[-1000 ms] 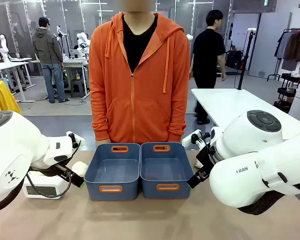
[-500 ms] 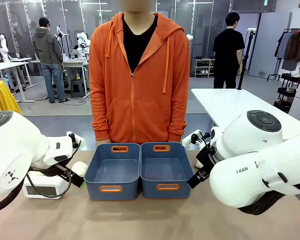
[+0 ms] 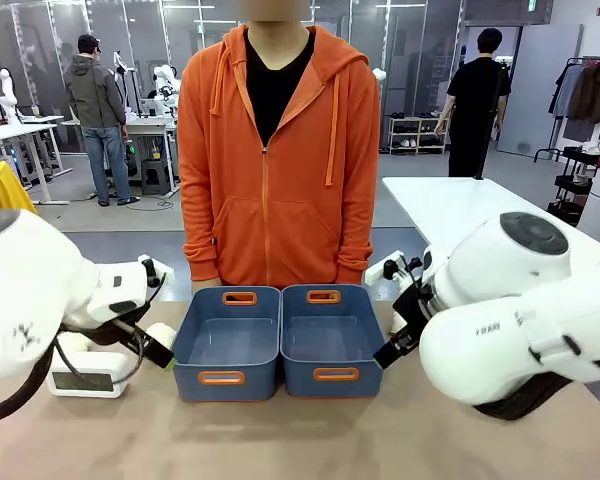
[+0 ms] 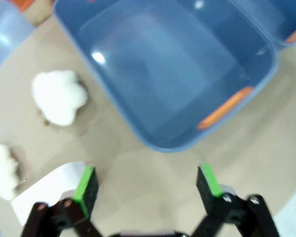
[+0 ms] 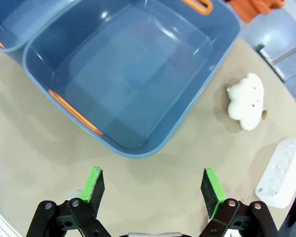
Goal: Sort the digital clocks into the basket.
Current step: Pick up the Digital clock from the table and place it into the empty Plastic storage basket.
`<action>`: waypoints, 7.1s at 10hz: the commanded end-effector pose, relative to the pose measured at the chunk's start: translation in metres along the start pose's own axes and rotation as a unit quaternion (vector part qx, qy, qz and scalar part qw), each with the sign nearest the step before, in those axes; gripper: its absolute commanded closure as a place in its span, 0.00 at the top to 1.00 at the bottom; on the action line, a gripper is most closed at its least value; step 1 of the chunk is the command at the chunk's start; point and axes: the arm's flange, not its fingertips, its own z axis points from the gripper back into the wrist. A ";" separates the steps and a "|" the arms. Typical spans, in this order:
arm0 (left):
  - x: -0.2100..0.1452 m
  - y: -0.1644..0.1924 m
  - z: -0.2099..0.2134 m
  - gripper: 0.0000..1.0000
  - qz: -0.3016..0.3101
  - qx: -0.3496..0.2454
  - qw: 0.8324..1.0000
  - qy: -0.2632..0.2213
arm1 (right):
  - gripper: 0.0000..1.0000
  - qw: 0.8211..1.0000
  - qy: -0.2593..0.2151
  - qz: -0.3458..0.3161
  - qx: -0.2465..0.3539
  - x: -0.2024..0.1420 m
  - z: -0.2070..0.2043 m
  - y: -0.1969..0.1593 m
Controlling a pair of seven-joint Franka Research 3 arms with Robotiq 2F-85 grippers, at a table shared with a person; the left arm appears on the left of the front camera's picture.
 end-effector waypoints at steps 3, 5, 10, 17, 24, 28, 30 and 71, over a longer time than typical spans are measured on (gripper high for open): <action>-0.022 0.099 0.170 1.00 -0.002 -0.107 0.994 -0.016 | 1.00 0.993 -0.049 -0.025 0.106 -0.040 0.108 -0.095; -0.053 0.137 0.219 1.00 0.028 -0.086 0.995 -0.030 | 1.00 0.989 -0.079 -0.042 0.115 -0.081 0.160 -0.139; -0.127 0.175 0.221 1.00 0.131 -0.056 0.982 -0.127 | 1.00 0.970 -0.175 -0.132 0.108 -0.151 0.223 -0.185; -0.121 0.181 0.229 1.00 0.133 -0.059 0.984 -0.100 | 1.00 0.975 -0.160 -0.123 0.095 -0.146 0.235 -0.192; -0.121 0.181 0.229 1.00 0.133 -0.059 0.984 -0.100 | 1.00 0.975 -0.160 -0.123 0.095 -0.146 0.235 -0.192; -0.121 0.181 0.229 1.00 0.133 -0.059 0.984 -0.100 | 1.00 0.975 -0.160 -0.123 0.095 -0.146 0.235 -0.192; -0.121 0.181 0.229 1.00 0.133 -0.059 0.984 -0.100 | 1.00 0.975 -0.160 -0.123 0.095 -0.146 0.235 -0.192; -0.121 0.181 0.229 1.00 0.133 -0.059 0.984 -0.100 | 0.00 0.952 0.161 -0.258 -0.024 -0.049 -0.009 -0.276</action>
